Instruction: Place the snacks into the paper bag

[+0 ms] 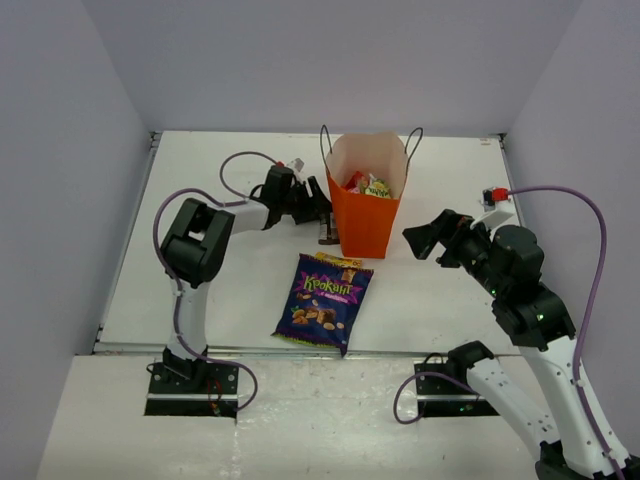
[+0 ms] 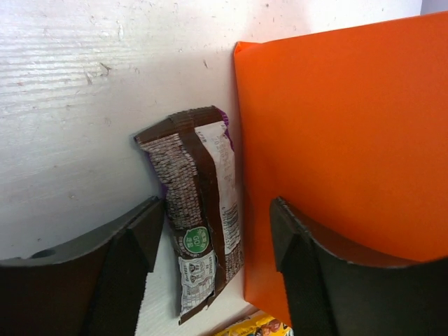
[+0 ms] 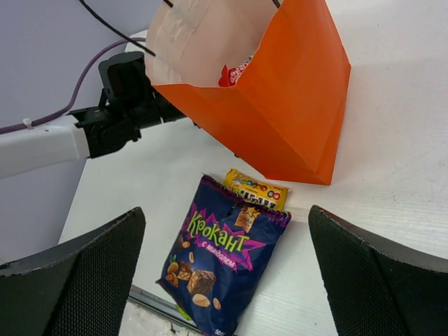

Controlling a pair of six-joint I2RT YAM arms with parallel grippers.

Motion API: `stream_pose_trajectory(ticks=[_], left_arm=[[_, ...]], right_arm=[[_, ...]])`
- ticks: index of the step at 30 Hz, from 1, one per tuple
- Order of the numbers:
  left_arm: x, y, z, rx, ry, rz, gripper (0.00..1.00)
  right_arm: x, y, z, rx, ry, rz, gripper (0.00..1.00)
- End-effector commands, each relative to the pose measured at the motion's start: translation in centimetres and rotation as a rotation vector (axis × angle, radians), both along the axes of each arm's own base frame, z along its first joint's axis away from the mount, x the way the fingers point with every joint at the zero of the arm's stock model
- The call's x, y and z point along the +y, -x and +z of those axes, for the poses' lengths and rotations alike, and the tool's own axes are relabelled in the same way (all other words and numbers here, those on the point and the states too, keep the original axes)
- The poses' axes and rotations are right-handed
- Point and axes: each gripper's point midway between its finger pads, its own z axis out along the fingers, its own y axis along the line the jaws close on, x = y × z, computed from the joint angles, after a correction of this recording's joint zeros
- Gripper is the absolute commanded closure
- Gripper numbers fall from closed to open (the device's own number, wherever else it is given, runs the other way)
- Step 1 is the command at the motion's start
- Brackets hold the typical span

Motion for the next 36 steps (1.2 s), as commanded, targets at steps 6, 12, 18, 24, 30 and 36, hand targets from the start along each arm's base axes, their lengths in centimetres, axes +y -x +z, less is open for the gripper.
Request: stream_pose_trajectory(ticks=[6, 12, 18, 24, 30, 36], left_arm=[[-1.6, 3.4, -4.3, 0.134, 0.046, -0.062, 0.50], [-2.1, 4.5, -5.7, 0.170, 0.105, -0.075, 1.00], [-2.4, 4.2, -3.2, 0.136, 0.179, -0.105, 1.00], [1.8, 2.4, 2.8, -0.001, 0.094, -0.020, 1.00], [6.3, 1.8, 11.3, -0.205, -0.021, 0.110, 1.00], [9.5, 3.3, 20.6, -0.405, -0.048, 0.240, 1.00]], right_arm=[[0.1, -0.1, 1.1, -0.043, -0.009, 0.010, 0.01], [0.1, -0.1, 1.1, -0.043, -0.009, 0.012, 0.01], [0.1, 0.0, 1.2, -0.044, -0.010, 0.012, 0.01], [-0.1, 0.1, 1.1, -0.046, -0.005, 0.005, 0.01], [0.0, 0.0, 1.0, -0.041, -0.006, 0.008, 0.01], [0.0, 0.1, 1.0, -0.041, -0.007, 0.011, 0.01]])
